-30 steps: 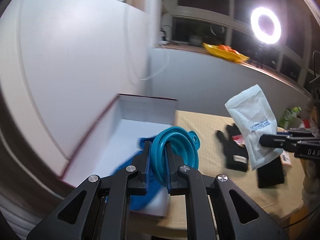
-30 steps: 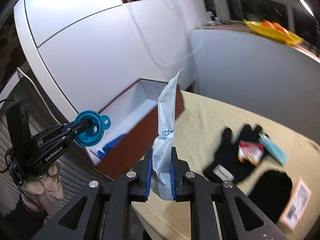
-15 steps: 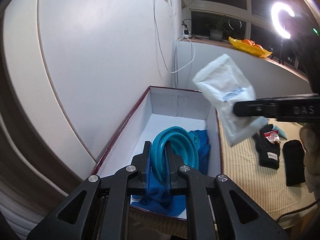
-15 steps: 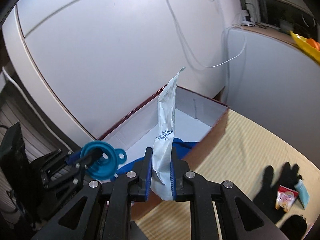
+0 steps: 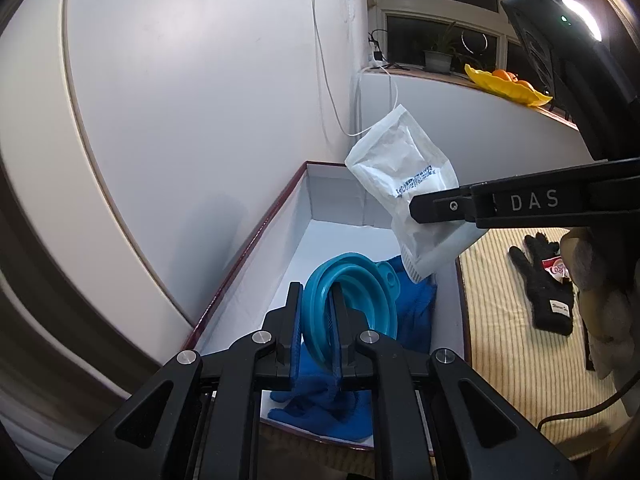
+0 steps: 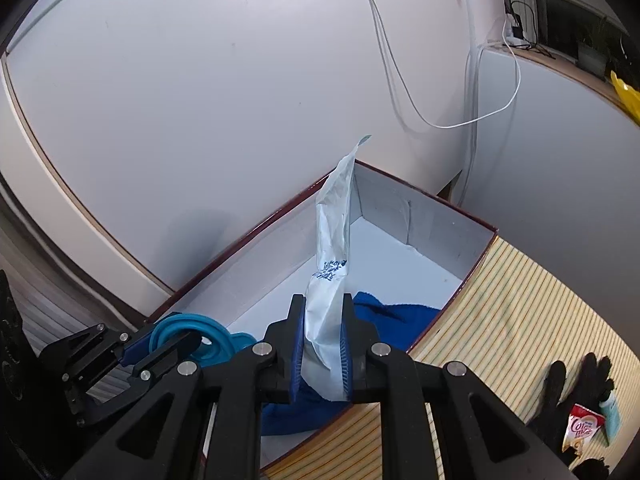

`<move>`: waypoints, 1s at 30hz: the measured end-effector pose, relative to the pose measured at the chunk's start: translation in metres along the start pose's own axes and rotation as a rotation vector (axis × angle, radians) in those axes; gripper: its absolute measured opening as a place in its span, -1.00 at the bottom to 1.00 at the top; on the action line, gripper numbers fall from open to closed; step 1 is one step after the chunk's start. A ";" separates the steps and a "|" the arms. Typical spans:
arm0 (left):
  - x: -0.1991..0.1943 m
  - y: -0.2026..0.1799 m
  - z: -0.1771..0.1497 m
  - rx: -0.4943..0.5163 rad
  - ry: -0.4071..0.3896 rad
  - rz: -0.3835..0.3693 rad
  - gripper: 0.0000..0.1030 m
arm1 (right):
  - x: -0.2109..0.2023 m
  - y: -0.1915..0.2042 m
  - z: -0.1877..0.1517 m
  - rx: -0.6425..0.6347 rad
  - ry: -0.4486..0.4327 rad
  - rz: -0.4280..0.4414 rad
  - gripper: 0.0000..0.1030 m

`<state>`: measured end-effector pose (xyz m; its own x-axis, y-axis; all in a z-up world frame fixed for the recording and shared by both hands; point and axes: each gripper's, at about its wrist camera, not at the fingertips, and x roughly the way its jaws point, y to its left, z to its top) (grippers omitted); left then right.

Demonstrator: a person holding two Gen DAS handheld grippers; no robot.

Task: Organize soft objects
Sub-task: 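Carry the funnel and pouch to the shoebox and open both grippers, then move both tools back over the bed toward the orange package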

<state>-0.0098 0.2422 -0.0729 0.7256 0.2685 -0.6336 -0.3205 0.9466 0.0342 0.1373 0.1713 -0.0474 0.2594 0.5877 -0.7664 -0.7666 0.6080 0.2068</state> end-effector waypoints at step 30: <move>-0.047 -0.046 -0.002 0.005 -0.073 -0.063 0.11 | -0.133 -0.040 -0.057 -0.019 -0.155 -0.158 0.28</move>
<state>-0.0306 0.1855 -0.0461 0.7865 0.2205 -0.5768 -0.2700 0.9629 -0.0001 0.0994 0.0380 0.0116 0.4630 0.5621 -0.6853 -0.7197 0.6897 0.0795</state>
